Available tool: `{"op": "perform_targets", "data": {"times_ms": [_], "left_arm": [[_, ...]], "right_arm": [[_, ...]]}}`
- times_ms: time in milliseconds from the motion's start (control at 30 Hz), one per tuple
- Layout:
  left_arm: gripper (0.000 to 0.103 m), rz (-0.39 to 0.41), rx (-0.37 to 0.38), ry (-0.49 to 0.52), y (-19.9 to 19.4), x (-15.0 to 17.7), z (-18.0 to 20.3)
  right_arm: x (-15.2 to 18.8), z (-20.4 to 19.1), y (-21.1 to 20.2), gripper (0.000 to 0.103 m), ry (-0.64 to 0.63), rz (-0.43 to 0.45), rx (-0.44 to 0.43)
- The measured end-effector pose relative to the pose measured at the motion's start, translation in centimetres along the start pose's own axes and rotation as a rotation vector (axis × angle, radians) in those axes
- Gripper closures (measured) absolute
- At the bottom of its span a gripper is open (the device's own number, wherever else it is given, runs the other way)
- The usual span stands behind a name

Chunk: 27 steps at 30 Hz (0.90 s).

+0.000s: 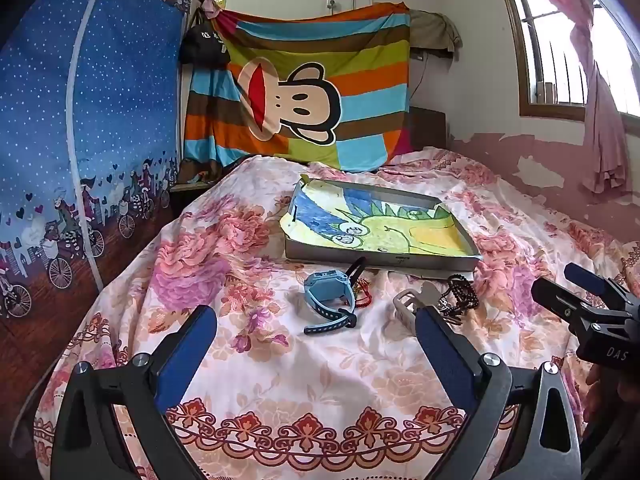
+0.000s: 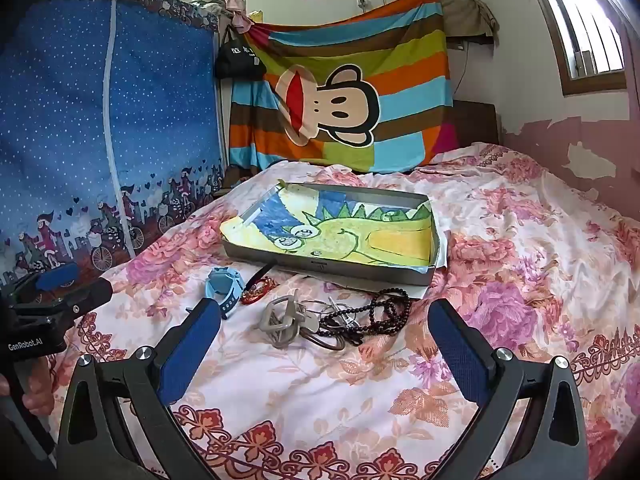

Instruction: Organize jewelry

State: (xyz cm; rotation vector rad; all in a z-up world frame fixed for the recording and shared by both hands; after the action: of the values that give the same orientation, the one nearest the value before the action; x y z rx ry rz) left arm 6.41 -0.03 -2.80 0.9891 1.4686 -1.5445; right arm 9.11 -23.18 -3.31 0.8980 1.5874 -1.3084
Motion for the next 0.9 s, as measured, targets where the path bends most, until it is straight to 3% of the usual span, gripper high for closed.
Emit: {"op": "perform_targets", "data": {"times_ms": [900], "left_arm": [[0.003, 0.0, -0.003, 0.003, -0.01, 0.01, -0.01]], "right_arm": [[-0.05, -0.03, -0.12, 0.001, 0.0, 0.004, 0.0]]}}
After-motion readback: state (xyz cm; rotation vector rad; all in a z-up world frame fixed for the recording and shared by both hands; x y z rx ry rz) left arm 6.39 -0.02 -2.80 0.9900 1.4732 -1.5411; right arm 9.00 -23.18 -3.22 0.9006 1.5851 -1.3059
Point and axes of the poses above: each gripper's, at about its wrist camera, not at the fingertips, and y roughly the way its jaws point, z to its right, x to its underside, the point moved 7 cm from there along y, roughly the way its jaws point, and after that the axes turned 2 degrees about x, right-handed, at the moved point
